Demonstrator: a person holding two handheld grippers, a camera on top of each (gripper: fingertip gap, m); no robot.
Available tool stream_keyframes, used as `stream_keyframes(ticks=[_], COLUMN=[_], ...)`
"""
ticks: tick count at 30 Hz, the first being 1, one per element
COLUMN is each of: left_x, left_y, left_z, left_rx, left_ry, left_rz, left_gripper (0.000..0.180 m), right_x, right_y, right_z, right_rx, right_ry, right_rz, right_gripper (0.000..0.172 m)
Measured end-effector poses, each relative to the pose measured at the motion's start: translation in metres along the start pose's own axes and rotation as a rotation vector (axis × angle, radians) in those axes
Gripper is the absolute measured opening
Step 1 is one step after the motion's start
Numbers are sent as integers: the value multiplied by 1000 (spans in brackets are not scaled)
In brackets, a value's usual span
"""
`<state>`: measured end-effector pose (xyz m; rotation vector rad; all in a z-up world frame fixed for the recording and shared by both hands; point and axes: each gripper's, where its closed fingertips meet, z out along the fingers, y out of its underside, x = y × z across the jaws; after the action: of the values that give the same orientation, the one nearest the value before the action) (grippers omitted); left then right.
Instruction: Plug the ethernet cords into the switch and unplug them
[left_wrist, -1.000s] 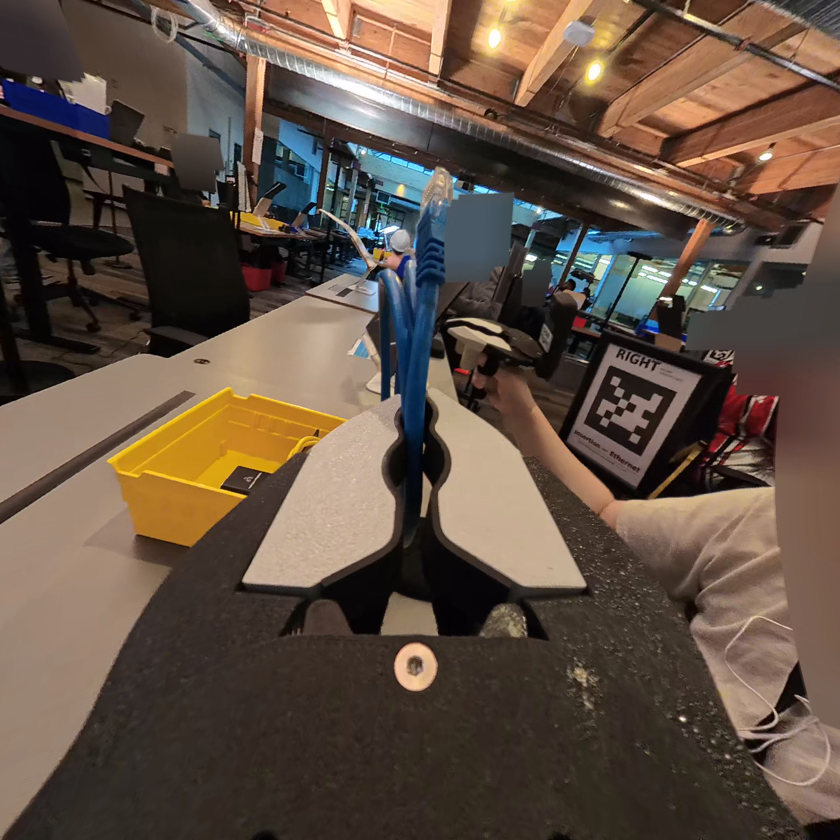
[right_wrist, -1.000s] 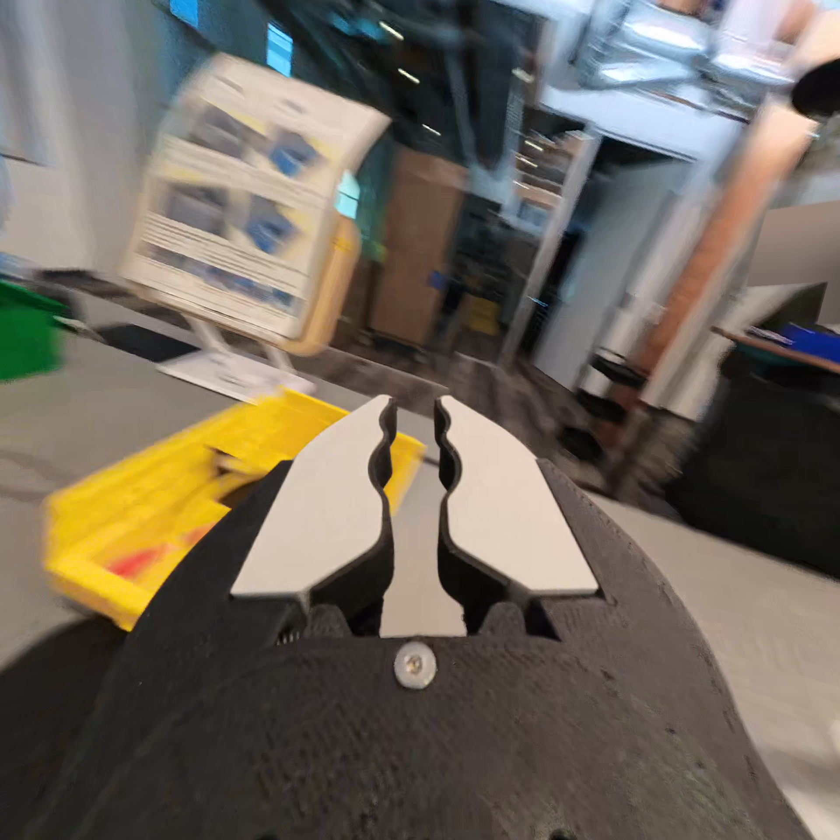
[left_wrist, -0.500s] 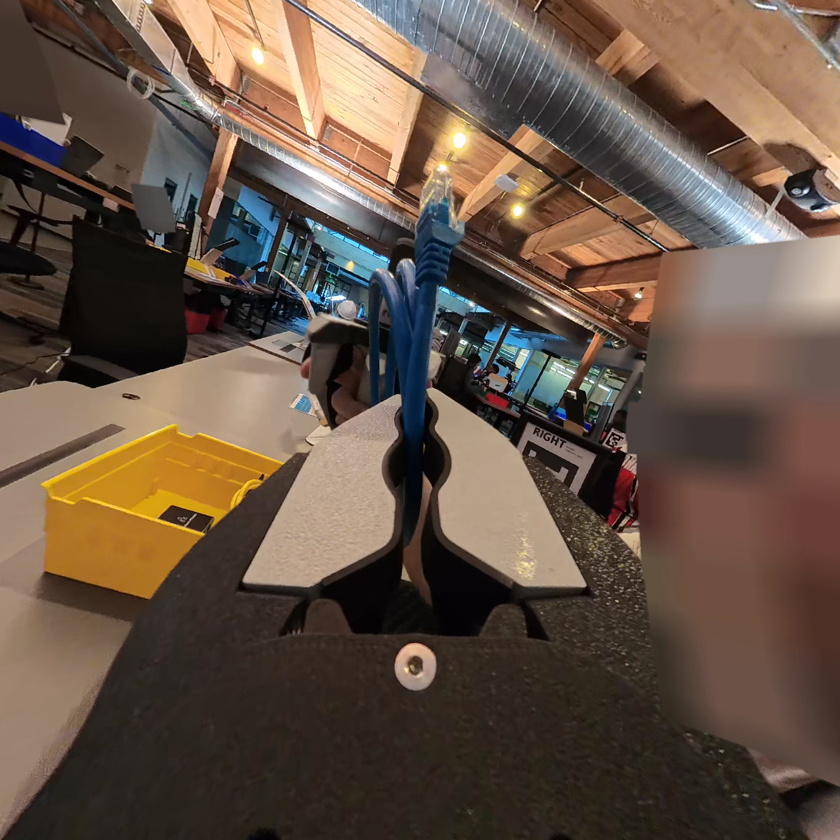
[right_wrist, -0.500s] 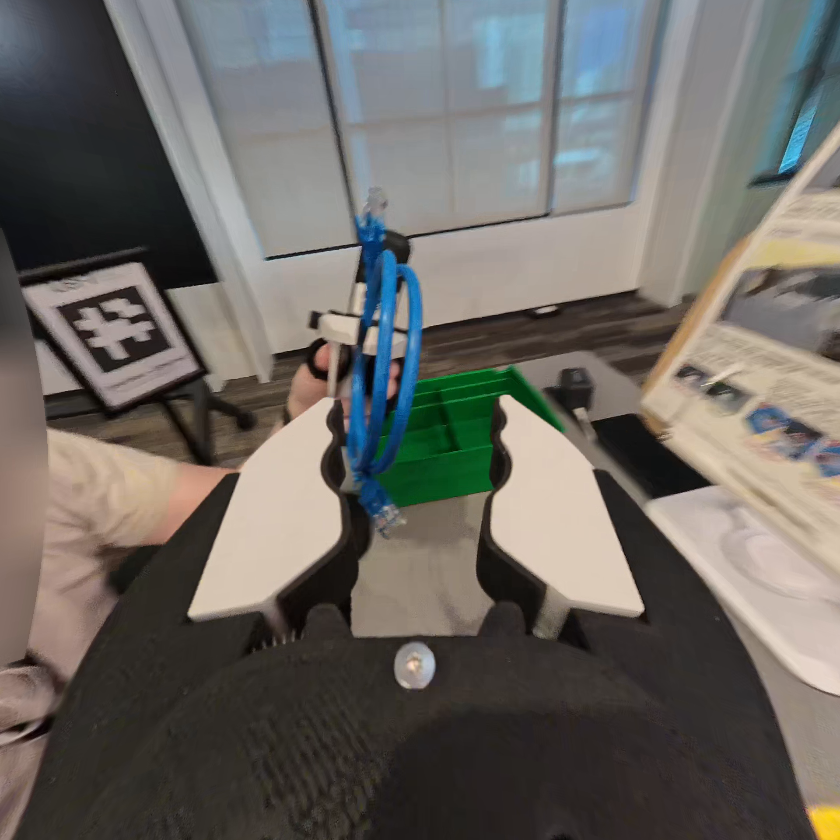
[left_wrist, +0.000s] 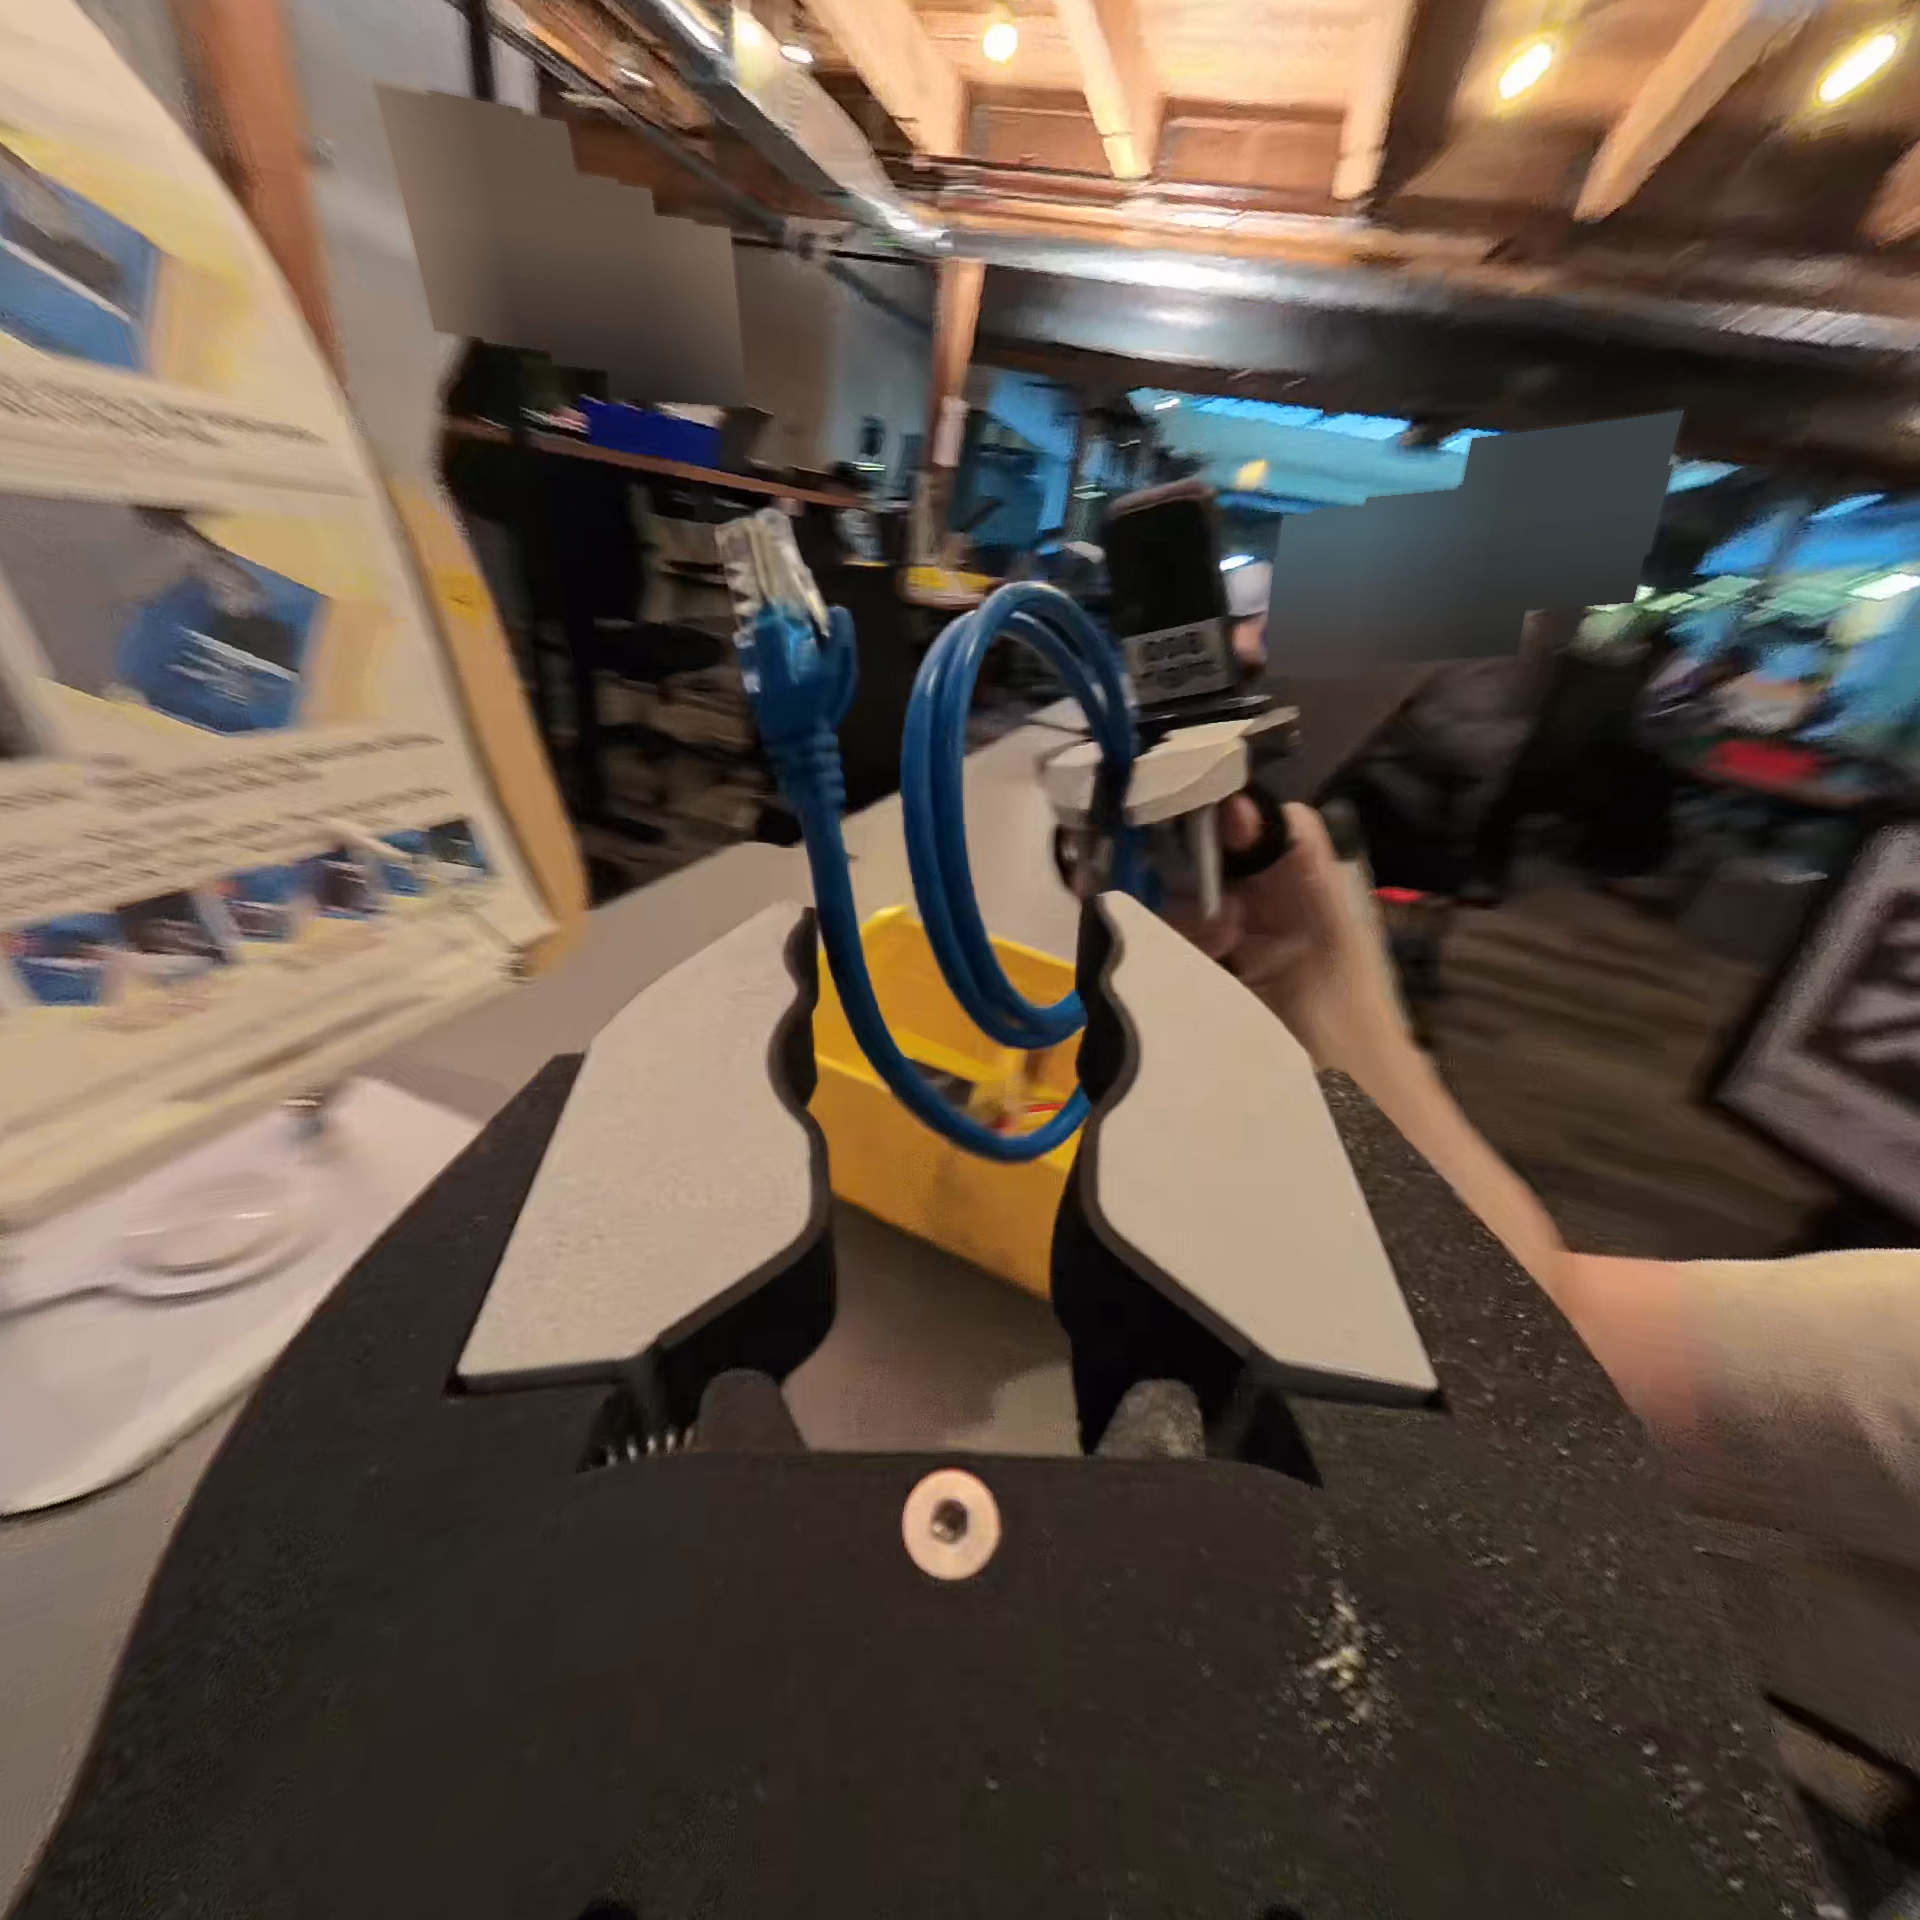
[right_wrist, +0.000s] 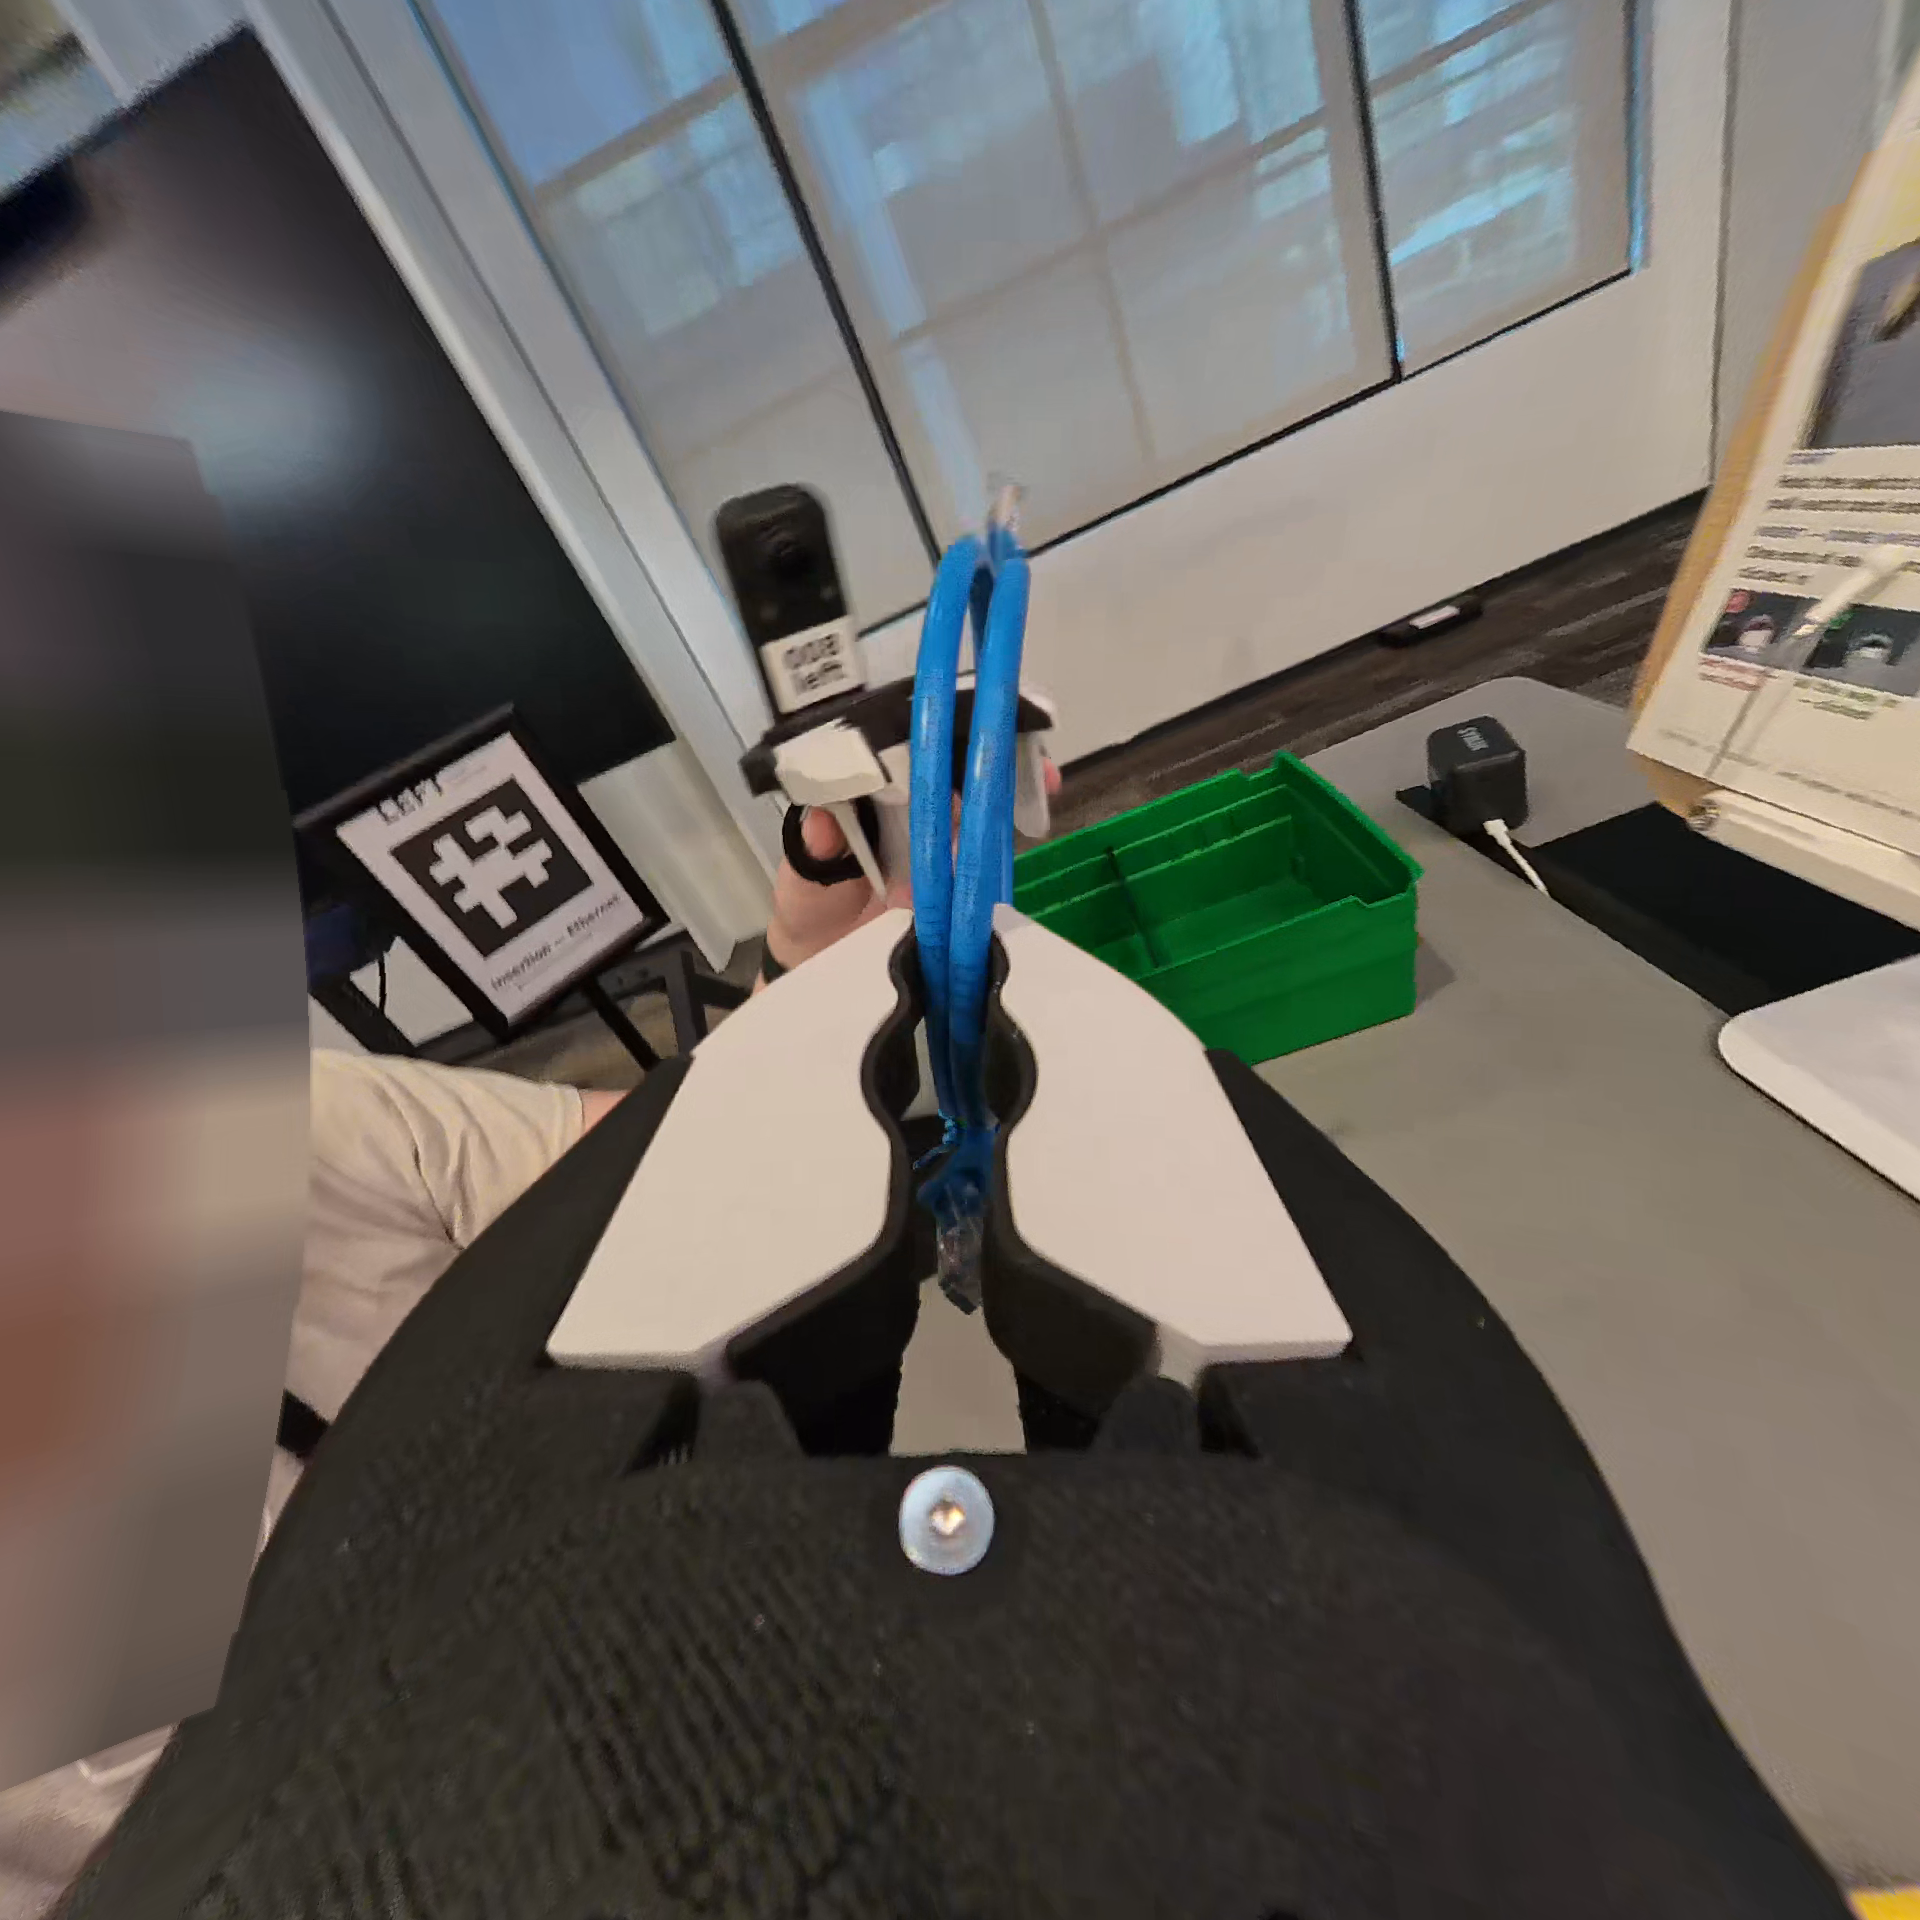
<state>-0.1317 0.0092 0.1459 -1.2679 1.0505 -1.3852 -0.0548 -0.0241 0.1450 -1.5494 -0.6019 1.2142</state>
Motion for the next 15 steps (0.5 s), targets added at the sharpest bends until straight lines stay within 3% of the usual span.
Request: stream_keyframes(ticks=[4, 10, 11, 14, 15], left_x=[5, 20, 18, 21, 13], left_y=[0, 43, 54, 83, 84], left_z=[-4, 31, 35, 48, 51], left_rx=[-73, -257, -288, -346, -340], left_ry=[-161, -237, -232, -120, -162], left_rz=[292, 728, 770, 702, 716], left_gripper=[52, 52, 53, 54, 54], right_x=[24, 39, 38, 29, 24], right_y=[-8, 1, 3, 9, 10], right_z=[-12, -5, -2, 9, 13], right_rx=[98, 107, 92, 44, 30], right_ry=[46, 29, 25, 20, 2], right_rz=[123, 235, 233, 209, 204], right_gripper=[5, 2, 2, 2, 2])
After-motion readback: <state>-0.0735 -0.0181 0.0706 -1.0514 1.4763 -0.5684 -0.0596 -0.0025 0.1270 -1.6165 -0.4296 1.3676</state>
